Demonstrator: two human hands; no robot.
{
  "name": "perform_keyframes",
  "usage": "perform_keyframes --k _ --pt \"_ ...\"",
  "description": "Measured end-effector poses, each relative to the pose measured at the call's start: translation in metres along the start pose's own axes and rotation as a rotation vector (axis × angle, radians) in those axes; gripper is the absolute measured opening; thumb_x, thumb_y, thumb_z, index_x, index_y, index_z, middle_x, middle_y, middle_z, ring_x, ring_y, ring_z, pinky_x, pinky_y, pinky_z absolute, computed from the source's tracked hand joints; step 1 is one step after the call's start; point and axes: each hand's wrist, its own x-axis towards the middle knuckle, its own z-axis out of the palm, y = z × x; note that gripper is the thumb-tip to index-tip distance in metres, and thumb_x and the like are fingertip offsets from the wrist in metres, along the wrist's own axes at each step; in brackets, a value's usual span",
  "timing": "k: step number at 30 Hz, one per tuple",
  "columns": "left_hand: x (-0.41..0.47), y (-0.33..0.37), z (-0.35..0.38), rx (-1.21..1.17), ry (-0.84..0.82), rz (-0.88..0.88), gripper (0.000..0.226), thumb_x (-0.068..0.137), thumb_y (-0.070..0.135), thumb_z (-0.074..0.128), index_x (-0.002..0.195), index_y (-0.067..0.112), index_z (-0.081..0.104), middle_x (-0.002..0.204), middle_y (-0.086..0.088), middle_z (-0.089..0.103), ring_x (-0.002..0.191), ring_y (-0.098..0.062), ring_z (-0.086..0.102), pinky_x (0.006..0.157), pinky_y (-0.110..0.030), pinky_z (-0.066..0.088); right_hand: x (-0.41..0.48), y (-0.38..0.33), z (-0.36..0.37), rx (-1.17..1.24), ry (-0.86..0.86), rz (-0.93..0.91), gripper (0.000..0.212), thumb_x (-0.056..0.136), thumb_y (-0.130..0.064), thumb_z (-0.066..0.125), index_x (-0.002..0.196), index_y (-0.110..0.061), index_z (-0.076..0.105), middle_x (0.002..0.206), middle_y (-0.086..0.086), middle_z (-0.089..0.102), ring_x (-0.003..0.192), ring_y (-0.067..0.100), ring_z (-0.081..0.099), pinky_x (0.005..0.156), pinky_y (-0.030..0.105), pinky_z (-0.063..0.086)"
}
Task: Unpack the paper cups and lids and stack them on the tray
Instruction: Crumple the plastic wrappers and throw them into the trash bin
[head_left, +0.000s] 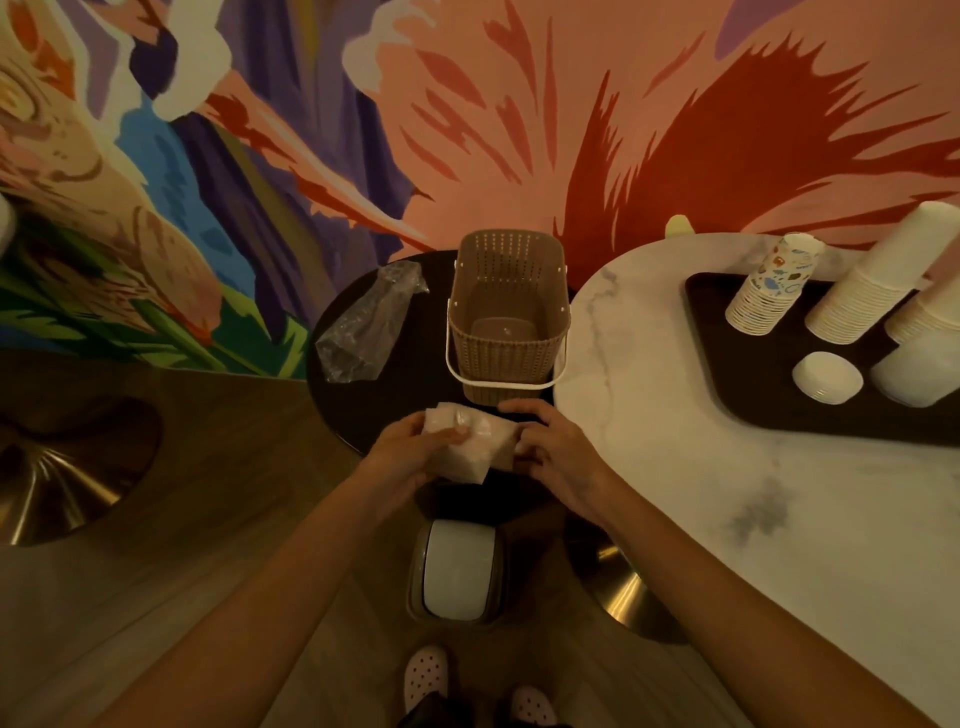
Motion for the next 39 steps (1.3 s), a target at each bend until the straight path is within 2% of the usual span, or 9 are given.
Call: perform_keyframes --k 3,6,11,17,21,24,31,35,39 --pt "0.0 -0.02 0.001 -0.028 0.098 0.092 0.029 0.085 0.011 0.061 0.112 0.018 0.053 0.109 -0.003 0.059 0.098 -0.018 0.059 0.073 -0.029 0.052 0.005 0.021 0.009 0.207 0.025 0.105 0.046 0.085 -0.006 0.059 0.125 -0.02 0.04 0.108 0.006 0.056 0.095 0.021 0.06 0.082 0.032 0.053" --pt "0.002 -0.042 -0.002 -0.086 0.163 0.124 0.024 0.086 0.01 0.06 0.107 0.018 0.053 0.107 -0.005 0.061 0.099 -0.022 0.061 0.079 -0.033 0.054 0.012 0.045 0.019 0.015 0.098 0.12 0.057 0.081 -0.004 0.065 0.131 -0.015 0.041 0.117 0.009 0.059 0.103 0.022 0.061 0.082 0.031 0.054" --pt "0.008 -0.079 -0.024 -0.161 0.18 0.087 0.027 0.085 0.008 0.06 0.111 0.01 0.054 0.095 -0.003 0.065 0.081 -0.015 0.065 0.06 -0.021 0.056 0.03 0.08 0.026 -0.241 0.174 0.101 0.049 0.082 -0.002 0.064 0.126 -0.01 0.047 0.112 0.012 0.065 0.097 0.018 0.062 0.08 0.028 0.053" --pt "0.049 -0.14 -0.072 -0.212 0.238 -0.106 0.026 0.092 0.028 0.05 0.111 0.012 0.056 0.107 -0.011 0.063 0.093 -0.02 0.061 0.076 -0.028 0.049 0.065 0.139 0.021 -0.346 0.255 0.067 0.042 0.087 -0.006 0.058 0.127 -0.013 0.049 0.107 0.002 0.063 0.099 0.015 0.061 0.067 0.013 0.052" --pt "0.075 -0.194 -0.114 -0.062 0.356 -0.229 0.014 0.097 0.022 0.043 0.091 0.018 0.055 0.103 -0.011 0.061 0.094 -0.023 0.056 0.081 -0.03 0.045 0.083 0.197 0.009 -0.617 0.239 -0.029 0.041 0.095 -0.015 0.045 0.135 -0.024 0.043 0.122 -0.014 0.048 0.113 0.002 0.047 0.073 -0.002 0.042" --pt "0.105 -0.239 -0.142 0.096 0.41 -0.303 0.021 0.097 0.016 0.043 0.079 0.019 0.053 0.097 -0.014 0.058 0.085 -0.024 0.055 0.069 -0.024 0.041 0.101 0.25 -0.002 -0.878 0.215 -0.08 0.038 0.095 -0.017 0.046 0.133 -0.019 0.044 0.118 -0.004 0.055 0.107 0.009 0.055 0.073 0.006 0.042" --pt "0.18 -0.324 -0.168 0.417 0.273 -0.32 0.031 0.092 0.001 0.048 0.123 0.001 0.053 0.106 -0.009 0.057 0.093 -0.021 0.053 0.052 -0.003 0.04 0.159 0.354 -0.028 -1.364 0.083 -0.227 0.035 0.076 0.003 0.068 0.109 -0.006 0.058 0.082 0.015 0.069 0.07 0.027 0.067 0.055 0.029 0.056" --pt "0.209 -0.36 -0.161 0.567 0.148 -0.317 0.043 0.091 0.005 0.052 0.133 0.011 0.046 0.135 -0.008 0.05 0.12 -0.024 0.051 0.079 -0.012 0.038 0.18 0.405 -0.031 -1.465 -0.129 -0.358 0.052 0.061 0.006 0.076 0.105 -0.01 0.053 0.074 0.008 0.067 0.064 0.023 0.065 0.054 0.025 0.054" --pt "0.23 -0.384 -0.161 0.734 0.111 -0.282 0.064 0.087 0.016 0.059 0.144 0.018 0.029 0.143 -0.009 0.041 0.126 -0.026 0.045 0.104 -0.035 0.039 0.195 0.435 -0.03 -1.419 -0.083 -0.287 0.022 0.083 -0.016 0.046 0.099 -0.009 0.059 0.078 0.008 0.068 0.066 0.02 0.066 0.054 0.022 0.052"
